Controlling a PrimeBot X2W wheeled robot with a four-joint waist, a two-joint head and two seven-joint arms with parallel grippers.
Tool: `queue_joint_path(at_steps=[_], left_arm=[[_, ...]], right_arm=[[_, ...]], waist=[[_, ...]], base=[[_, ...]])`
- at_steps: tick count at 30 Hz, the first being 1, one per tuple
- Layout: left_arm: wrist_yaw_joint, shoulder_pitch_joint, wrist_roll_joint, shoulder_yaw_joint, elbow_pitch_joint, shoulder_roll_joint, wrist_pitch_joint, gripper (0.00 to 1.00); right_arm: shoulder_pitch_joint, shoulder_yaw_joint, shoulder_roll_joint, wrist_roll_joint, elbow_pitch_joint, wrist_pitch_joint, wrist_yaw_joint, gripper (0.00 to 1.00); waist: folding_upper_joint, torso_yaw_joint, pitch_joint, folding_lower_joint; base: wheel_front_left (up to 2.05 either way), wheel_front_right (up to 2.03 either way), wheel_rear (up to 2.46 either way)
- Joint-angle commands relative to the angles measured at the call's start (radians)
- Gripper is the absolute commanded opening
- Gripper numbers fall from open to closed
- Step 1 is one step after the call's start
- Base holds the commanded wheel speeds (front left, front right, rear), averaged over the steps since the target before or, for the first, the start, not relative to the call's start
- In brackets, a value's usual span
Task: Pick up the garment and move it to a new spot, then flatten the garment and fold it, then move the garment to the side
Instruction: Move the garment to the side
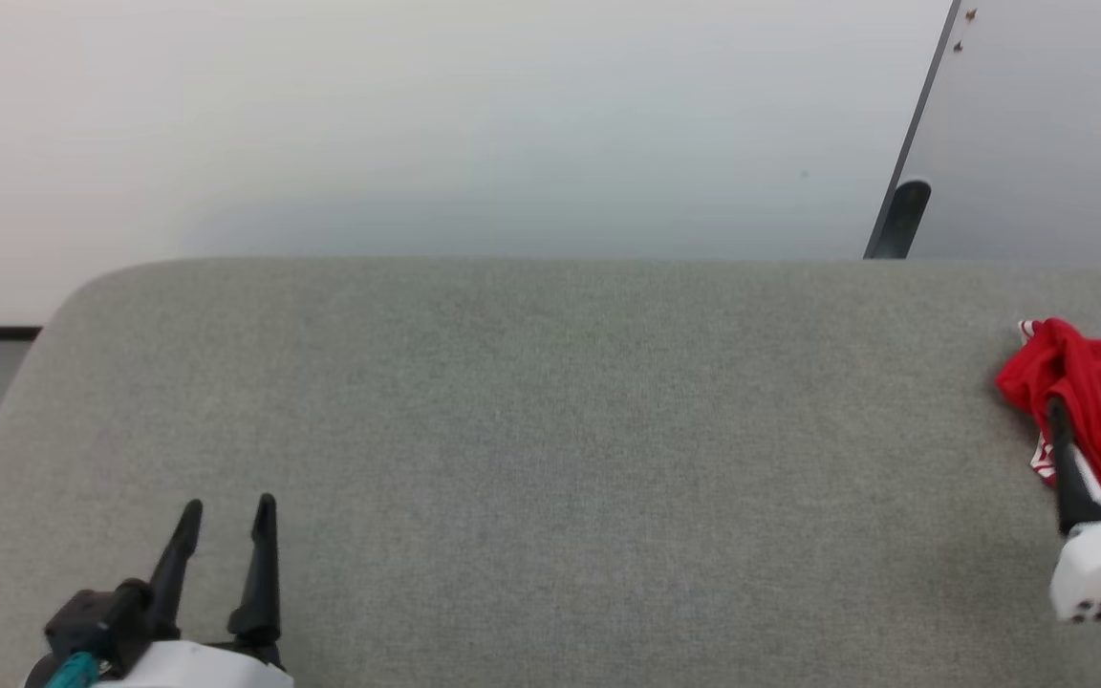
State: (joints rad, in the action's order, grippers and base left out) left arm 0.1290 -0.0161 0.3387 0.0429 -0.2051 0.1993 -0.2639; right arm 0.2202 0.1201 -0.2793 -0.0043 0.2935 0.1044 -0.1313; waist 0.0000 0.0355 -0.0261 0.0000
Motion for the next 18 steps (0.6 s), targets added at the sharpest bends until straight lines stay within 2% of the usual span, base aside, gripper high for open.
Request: queue_joint_path(at_steps=[1,14,18], left_arm=[[0.002,0.009,-0.008,0.005,0.005,0.006,0.0,1.0],[0.002,0.054,-0.037,0.054,0.018,0.031,0.0,1.0],[0.002,0.055,-0.009,0.051,0.012,0.034,0.0,1.0]], right_arm=[[-0.017,-0.004,0.009,0.009,-0.004,0.01,0.001,1.0],[-0.094,-0.047,0.065,0.046,-0.018,0.064,0.001,1.0],[-0.108,-0.049,0.077,0.041,-0.023,0.068,0.001,1.0]], waist=[[0.0,0.0,-0.019,0.0],[0.0,-0.006,-0.049,0.0],[0.0,-0.008,-0.055,0.0]], base=[[0.0,0.0,0.0],[0.0,0.0,0.0],[0.0,0.0,0.0]])
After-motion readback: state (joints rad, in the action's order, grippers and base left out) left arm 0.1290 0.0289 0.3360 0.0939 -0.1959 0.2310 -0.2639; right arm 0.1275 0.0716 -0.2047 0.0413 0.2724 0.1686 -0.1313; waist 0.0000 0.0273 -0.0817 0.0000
